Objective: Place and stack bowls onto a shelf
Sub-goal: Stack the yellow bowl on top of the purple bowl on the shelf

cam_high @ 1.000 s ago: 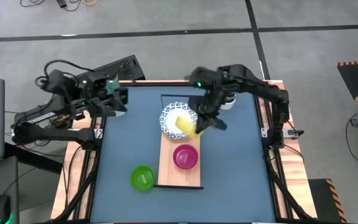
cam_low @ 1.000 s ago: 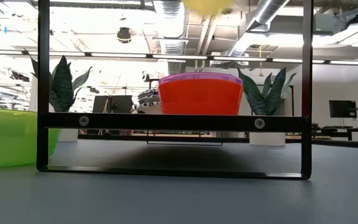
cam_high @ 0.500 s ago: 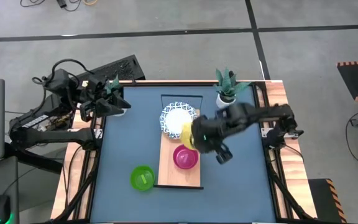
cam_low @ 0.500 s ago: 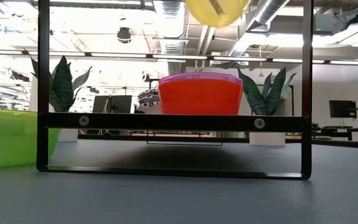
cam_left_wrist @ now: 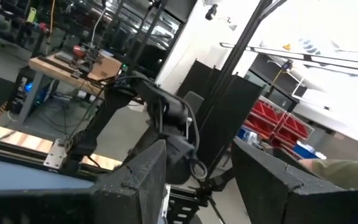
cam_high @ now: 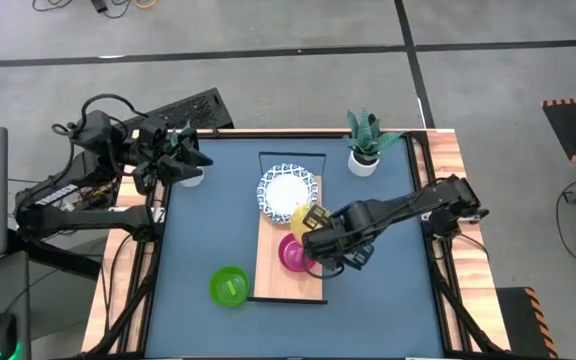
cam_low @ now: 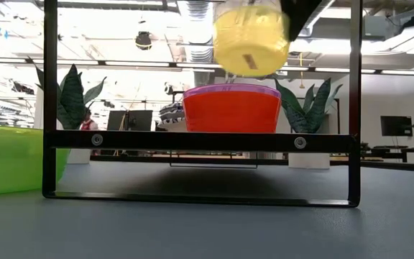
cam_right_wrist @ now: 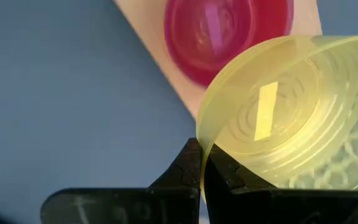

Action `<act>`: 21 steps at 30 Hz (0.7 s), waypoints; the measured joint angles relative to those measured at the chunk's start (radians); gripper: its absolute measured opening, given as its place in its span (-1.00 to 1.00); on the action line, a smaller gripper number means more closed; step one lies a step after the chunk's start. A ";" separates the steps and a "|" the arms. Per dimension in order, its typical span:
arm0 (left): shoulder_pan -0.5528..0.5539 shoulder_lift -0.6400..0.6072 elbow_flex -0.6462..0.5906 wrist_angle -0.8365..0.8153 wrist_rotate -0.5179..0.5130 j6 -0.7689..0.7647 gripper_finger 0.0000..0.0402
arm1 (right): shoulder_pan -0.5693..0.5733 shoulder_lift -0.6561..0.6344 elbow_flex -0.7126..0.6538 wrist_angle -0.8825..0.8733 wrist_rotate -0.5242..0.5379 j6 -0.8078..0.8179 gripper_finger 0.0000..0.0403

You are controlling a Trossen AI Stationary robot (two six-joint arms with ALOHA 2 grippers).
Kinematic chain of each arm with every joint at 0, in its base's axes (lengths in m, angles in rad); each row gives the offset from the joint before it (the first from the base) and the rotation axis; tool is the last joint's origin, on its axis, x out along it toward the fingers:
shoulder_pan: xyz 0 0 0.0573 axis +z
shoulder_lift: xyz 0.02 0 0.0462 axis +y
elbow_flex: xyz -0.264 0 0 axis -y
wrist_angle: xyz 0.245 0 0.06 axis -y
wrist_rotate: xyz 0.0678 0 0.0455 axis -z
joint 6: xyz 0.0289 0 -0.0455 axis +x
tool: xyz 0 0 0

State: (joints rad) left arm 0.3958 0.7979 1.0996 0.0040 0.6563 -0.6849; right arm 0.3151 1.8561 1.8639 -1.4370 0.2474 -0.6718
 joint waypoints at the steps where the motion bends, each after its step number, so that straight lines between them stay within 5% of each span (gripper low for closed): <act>1: 0.000 0.000 0.000 0.000 0.000 -0.002 -0.17 | 0.000 0.000 -0.016 0.022 0.000 -0.013 -0.89; 21: 0.000 0.000 0.000 -0.076 -0.007 0.012 -0.17 | 0.024 0.013 -0.186 0.301 0.017 -0.125 -0.89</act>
State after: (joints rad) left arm 0.3958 0.7975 1.0996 -0.0722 0.6494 -0.6731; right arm 0.3392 1.8690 1.6776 -1.1358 0.2646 -0.7967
